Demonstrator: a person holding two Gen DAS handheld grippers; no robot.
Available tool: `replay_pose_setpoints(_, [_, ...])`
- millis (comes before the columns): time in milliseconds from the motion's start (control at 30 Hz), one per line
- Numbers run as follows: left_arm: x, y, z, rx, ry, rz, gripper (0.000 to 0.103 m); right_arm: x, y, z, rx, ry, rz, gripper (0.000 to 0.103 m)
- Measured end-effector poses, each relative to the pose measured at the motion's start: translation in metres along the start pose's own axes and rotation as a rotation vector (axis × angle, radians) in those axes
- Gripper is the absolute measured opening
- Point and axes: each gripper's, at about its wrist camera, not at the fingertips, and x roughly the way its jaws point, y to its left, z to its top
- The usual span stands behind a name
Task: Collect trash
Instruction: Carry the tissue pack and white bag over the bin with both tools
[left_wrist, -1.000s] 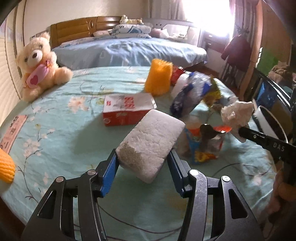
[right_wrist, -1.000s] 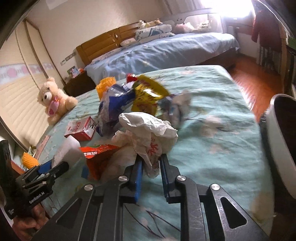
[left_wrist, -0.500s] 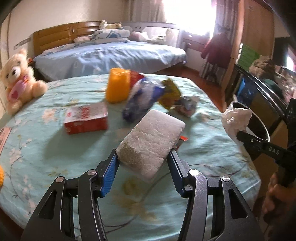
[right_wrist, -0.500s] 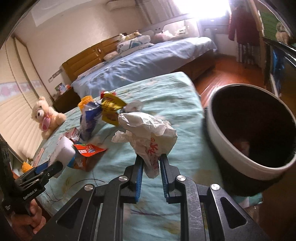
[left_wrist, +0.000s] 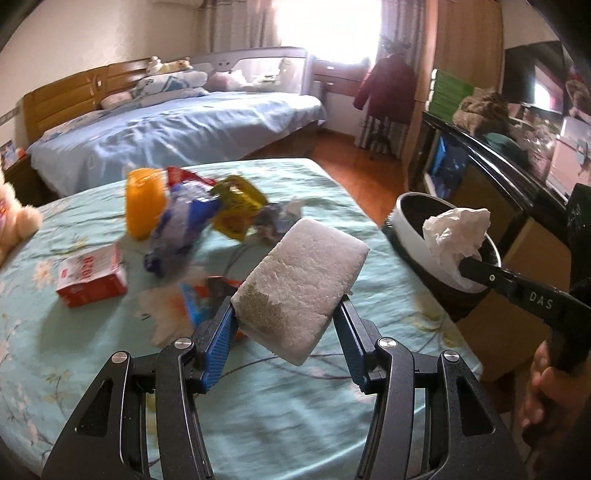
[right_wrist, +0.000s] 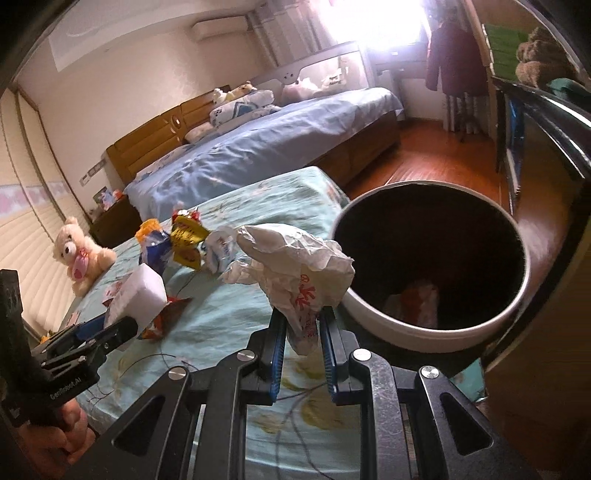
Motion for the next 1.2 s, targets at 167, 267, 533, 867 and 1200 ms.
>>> replay_pose_setpoints(167, [0.008,-0.019,0.007,0.039,0.0,-0.023,0.052,-0.005,-0.013,0.001,0.018,-0.007,-0.021,0.018])
replay_pose_setpoints(267, [0.012,-0.029,0.011,0.054,-0.001,-0.035,0.052,-0.01,-0.024,0.004,0.036,-0.016,-0.035,0.019])
replay_pose_setpoints(533, [0.023,-0.057,0.022,0.097,-0.001,-0.077,0.053,-0.02,-0.049,0.011,0.076,-0.038,-0.08,0.019])
replay_pose_setpoints(867, [0.04,-0.092,0.038,0.147,0.0,-0.12,0.053,-0.023,-0.068,0.015,0.085,-0.044,-0.145,0.019])
replay_pose_setpoints(1200, [0.06,-0.127,0.051,0.204,0.013,-0.14,0.053,-0.022,-0.09,0.018,0.112,-0.041,-0.179,0.019])
